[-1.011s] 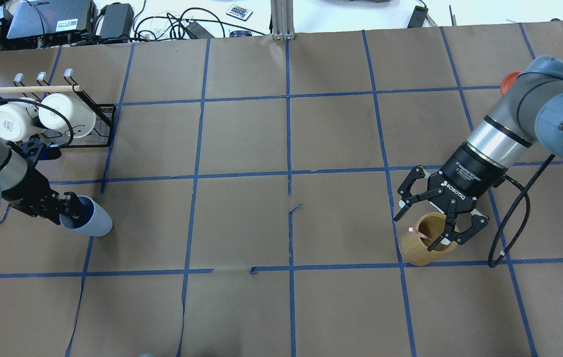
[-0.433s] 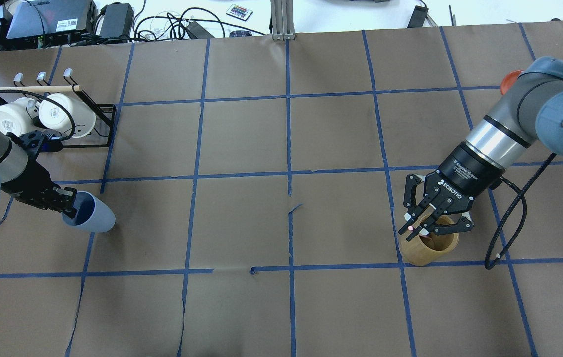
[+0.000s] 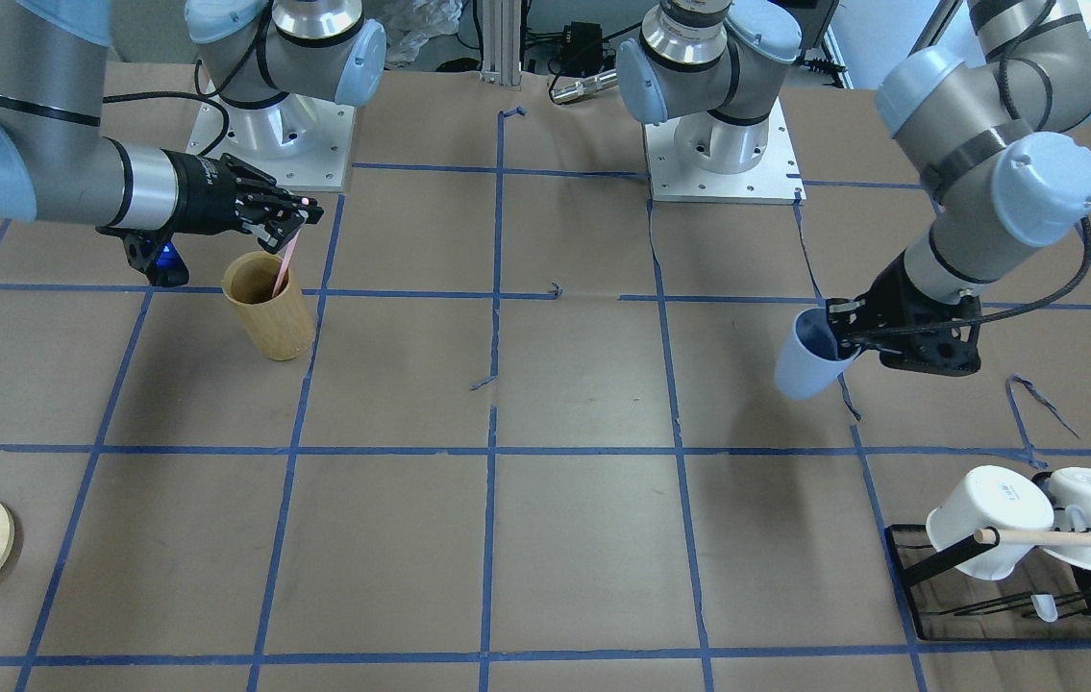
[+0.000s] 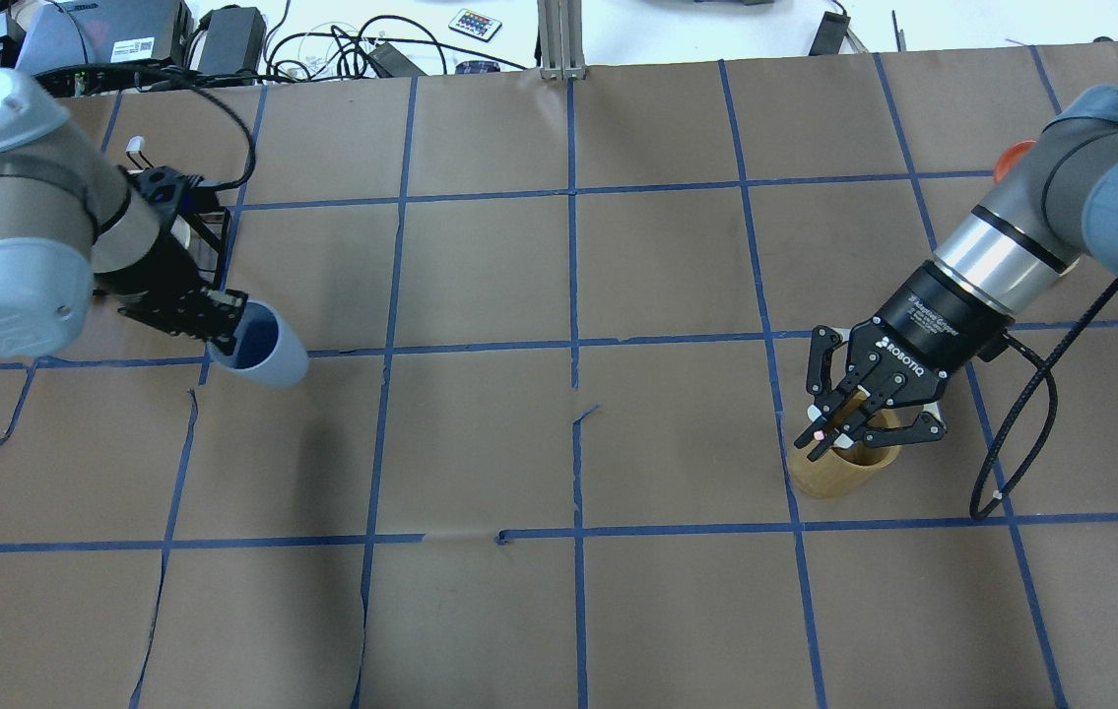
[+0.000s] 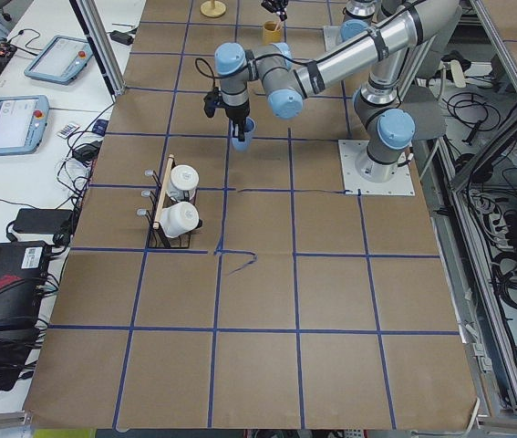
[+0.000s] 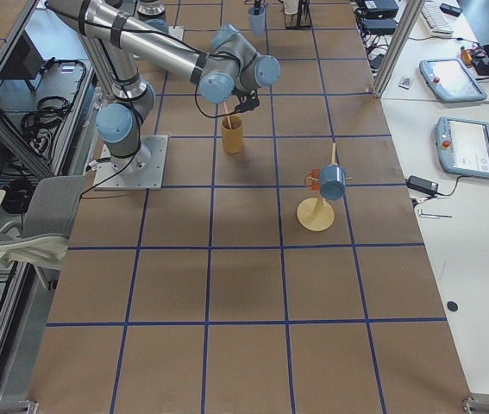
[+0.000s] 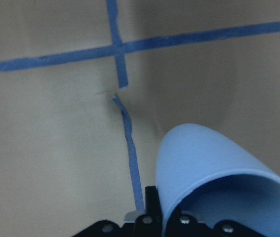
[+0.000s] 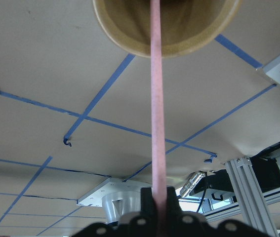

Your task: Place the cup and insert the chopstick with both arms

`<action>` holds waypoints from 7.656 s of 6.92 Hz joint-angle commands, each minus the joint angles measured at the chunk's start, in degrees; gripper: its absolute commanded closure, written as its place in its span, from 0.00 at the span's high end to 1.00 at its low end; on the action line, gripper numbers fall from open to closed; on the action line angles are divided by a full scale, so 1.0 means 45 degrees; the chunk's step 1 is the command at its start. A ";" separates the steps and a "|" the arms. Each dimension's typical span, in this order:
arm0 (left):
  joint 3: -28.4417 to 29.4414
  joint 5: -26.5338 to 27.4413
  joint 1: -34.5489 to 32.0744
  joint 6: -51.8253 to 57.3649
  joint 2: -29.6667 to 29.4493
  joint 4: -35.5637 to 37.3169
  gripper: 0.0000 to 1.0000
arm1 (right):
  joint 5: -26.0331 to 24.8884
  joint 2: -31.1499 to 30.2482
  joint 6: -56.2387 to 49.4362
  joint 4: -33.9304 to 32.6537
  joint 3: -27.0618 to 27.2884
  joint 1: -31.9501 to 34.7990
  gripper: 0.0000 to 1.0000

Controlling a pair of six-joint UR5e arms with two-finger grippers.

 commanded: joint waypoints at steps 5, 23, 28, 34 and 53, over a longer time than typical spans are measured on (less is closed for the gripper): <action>0.5157 -0.0913 -0.5161 -0.6682 -0.5021 0.1611 0.00 | 0.0335 0.0102 0.0821 0.2873 -0.3764 -0.0102 0.00; 0.4375 0.0630 -0.2174 -0.2523 0.0287 -0.2229 1.00 | 0.7373 0.1486 0.5066 -0.2449 -0.4688 0.1591 0.00; 0.4344 0.0651 -0.2782 -0.2096 0.0518 -0.2763 1.00 | 1.0274 0.4240 0.9434 -0.8281 -0.4649 0.3003 0.00; 0.4266 0.0632 -0.2684 -0.2035 0.0615 -0.2822 1.00 | 1.0453 0.5025 0.9705 -0.8046 -0.4163 0.3062 0.00; 0.4481 0.0631 -0.2665 -0.2035 0.0460 -0.2763 1.00 | -0.5201 0.1046 -0.0481 -0.4728 -0.4649 0.2925 1.00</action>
